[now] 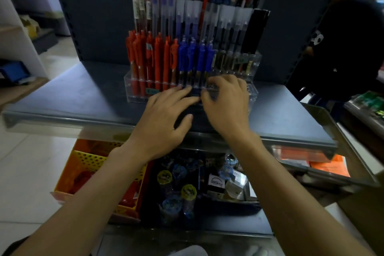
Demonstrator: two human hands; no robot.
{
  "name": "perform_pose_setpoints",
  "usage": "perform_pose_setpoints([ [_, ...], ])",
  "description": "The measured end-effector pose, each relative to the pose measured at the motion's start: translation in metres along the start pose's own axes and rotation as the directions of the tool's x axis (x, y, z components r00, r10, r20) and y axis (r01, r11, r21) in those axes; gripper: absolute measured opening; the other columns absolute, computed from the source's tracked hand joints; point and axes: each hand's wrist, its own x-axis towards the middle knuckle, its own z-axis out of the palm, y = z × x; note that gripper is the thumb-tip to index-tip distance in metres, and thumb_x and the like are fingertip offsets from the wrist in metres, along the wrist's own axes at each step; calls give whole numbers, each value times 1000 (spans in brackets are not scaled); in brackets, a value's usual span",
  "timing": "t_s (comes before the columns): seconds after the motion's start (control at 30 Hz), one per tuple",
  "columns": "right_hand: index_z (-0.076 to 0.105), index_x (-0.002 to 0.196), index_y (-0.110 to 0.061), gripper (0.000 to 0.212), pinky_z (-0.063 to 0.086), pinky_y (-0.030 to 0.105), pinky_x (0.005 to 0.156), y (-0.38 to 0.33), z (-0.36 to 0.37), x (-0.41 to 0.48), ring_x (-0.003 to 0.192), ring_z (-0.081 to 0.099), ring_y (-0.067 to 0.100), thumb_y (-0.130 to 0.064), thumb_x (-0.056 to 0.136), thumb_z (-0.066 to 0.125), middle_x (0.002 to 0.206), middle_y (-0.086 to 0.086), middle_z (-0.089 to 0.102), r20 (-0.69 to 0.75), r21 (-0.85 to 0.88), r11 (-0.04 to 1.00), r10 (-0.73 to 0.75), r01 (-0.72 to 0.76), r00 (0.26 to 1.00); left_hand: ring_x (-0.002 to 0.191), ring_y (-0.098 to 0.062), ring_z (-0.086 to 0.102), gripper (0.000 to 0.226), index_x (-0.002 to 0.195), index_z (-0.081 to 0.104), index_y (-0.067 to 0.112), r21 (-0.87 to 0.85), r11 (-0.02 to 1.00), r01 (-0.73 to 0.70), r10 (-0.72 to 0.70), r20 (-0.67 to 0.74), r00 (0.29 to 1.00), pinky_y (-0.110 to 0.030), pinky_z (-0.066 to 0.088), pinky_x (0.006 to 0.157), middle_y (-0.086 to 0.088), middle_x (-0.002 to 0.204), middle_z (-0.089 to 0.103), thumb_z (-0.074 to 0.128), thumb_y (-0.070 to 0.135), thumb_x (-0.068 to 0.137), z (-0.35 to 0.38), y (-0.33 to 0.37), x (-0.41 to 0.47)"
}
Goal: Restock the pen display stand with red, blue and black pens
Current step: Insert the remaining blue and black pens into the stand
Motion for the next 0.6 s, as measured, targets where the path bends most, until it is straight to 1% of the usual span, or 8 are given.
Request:
perform_pose_setpoints([
  [0.07, 45, 142, -22, 49, 22, 41, 117, 1, -4, -14, 143, 22, 25, -34, 95, 52, 148, 2, 41, 31, -36, 999, -26, 27, 999, 144, -14, 21, 54, 139, 48, 28, 47, 999, -12, 12, 2, 1000, -27, 8, 111, 4, 154, 34, 34, 43, 89, -2, 2, -3],
  [0.13, 37, 148, -24, 56, 15, 43, 120, 0, -11, -25, 148, 14, 24, -37, 96, 51, 156, 0, 32, 54, -37, 997, -64, 66, 996, 146, -17, 17, 57, 141, 45, 28, 95, 995, 3, -2, -7, 1000, -32, 6, 115, 3, 157, 29, 34, 43, 88, -6, 2, -8],
  [0.2, 35, 149, -23, 57, 17, 42, 121, -4, -20, -37, 148, 18, 22, -37, 96, 52, 157, -1, 31, 92, 4, 991, -137, 137, 986, 147, -18, 16, 58, 143, 43, 27, 132, 991, 27, -26, -16, 1000, -36, 6, 116, 1, 158, 27, 35, 42, 87, -11, 3, -14],
  [0.3, 38, 148, -23, 55, 28, 38, 117, -7, -28, -62, 143, 30, 17, -37, 96, 52, 154, -3, 37, 178, 49, 966, -259, 254, 949, 147, -18, 17, 57, 145, 39, 25, 162, 986, 36, -37, 5, 999, -34, 6, 116, 0, 158, 26, 43, 35, 89, -19, 11, -30],
  [0.37, 40, 147, -22, 54, 34, 36, 114, -7, -29, -84, 139, 36, 15, -36, 96, 53, 150, -4, 43, 209, 62, 952, -307, 300, 929, 146, -19, 19, 57, 145, 40, 25, 154, 987, 41, -45, 20, 999, -35, 7, 117, 0, 158, 27, 45, 33, 89, -23, 17, -46],
  [0.47, 39, 147, -22, 56, 36, 34, 112, -2, -23, -121, 138, 38, 14, -38, 96, 52, 148, -4, 45, 261, 86, 953, -304, 292, 916, 145, -19, 22, 54, 141, 44, 26, 155, 987, 44, -50, 35, 998, -36, 10, 117, 0, 157, 29, 46, 32, 88, -24, 24, -80],
  [0.53, 36, 149, -23, 57, 31, 34, 113, 5, -16, -147, 140, 35, 15, -41, 96, 51, 151, -2, 41, 341, 72, 961, -276, 268, 899, 144, -20, 26, 55, 142, 44, 26, 158, 986, 58, -69, 67, 995, -37, 14, 117, 0, 156, 31, 46, 32, 87, -21, 25, -106],
  [0.6, 34, 150, -24, 59, 28, 34, 114, 16, -6, -173, 142, 32, 17, -42, 96, 50, 154, -1, 37, 439, 55, 968, -244, 246, 864, 141, -23, 31, 56, 141, 44, 26, 155, 985, 73, -95, 141, 985, -42, 24, 115, -3, 154, 35, 46, 34, 86, -11, 20, -136],
])
